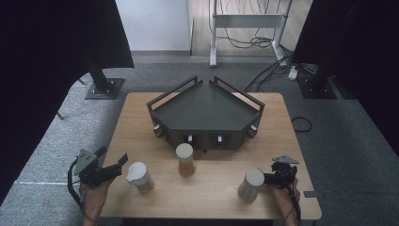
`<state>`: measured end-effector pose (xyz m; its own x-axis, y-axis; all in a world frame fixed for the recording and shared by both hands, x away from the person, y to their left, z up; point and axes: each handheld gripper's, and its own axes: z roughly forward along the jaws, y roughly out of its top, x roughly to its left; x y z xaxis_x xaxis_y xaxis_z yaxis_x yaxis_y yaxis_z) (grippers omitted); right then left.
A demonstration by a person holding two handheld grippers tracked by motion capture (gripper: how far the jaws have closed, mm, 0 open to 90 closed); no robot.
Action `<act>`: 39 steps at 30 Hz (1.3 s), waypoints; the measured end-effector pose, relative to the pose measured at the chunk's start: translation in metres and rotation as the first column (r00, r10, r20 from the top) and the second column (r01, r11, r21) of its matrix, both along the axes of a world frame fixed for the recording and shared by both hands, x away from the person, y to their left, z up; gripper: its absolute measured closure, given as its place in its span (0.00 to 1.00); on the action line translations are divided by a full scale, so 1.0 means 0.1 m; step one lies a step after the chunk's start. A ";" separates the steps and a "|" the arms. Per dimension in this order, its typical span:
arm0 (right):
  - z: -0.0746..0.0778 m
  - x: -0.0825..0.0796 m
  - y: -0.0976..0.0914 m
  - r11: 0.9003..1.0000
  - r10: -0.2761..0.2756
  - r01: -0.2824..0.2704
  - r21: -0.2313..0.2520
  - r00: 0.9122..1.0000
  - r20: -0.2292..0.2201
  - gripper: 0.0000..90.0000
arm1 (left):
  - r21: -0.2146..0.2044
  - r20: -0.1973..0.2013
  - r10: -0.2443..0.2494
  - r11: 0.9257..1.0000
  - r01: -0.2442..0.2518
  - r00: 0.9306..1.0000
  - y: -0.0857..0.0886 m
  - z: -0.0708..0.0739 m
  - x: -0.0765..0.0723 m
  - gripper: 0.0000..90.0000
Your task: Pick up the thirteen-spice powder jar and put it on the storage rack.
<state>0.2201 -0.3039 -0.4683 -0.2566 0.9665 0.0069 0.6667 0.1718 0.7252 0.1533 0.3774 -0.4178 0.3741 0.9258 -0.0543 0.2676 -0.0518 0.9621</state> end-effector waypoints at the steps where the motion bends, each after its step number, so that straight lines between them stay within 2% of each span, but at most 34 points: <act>1: 0.00 0.00 0.00 1.000 0.000 0.000 0.000 1.000 0.000 0.00 | 0.000 0.000 0.000 1.000 0.000 1.000 0.00 0.00 0.00 0.09; 10: 0.00 0.00 0.00 1.000 0.001 -0.001 0.000 1.000 0.000 0.00 | -0.001 0.025 -0.055 0.999 0.055 0.998 -0.06 0.06 -0.08 0.09; 23: 0.00 0.00 0.00 1.000 0.004 -0.004 0.000 1.000 -0.001 0.00 | 0.028 0.009 -0.120 0.992 0.119 0.993 -0.16 0.07 -0.16 0.09; 33: 0.00 0.00 -0.01 1.000 0.004 -0.004 0.000 1.000 -0.001 0.00 | 0.047 -0.020 -0.178 0.983 0.178 0.984 -0.17 -0.01 -0.11 0.09; 36: 0.00 0.00 -0.01 1.000 0.005 -0.005 0.000 1.000 -0.001 0.00 | 0.052 -0.033 -0.205 0.977 0.206 0.978 -0.18 -0.04 -0.07 0.09; 37: 0.00 0.00 -0.01 1.000 0.005 -0.005 0.000 1.000 -0.001 0.00 | 0.052 -0.033 -0.205 0.977 0.206 0.978 -0.18 -0.04 -0.07 0.09; 39: 0.00 0.00 -0.01 1.000 0.006 -0.006 0.001 1.000 -0.001 0.00 | 0.062 -0.042 -0.226 0.972 0.228 0.973 -0.19 -0.06 -0.04 0.09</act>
<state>0.2199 -0.3049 -0.4682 -0.2625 0.9649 0.0077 0.6662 0.1755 0.7248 0.1495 0.3582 -0.4241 0.5738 0.8189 -0.0128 0.2749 -0.1778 0.9449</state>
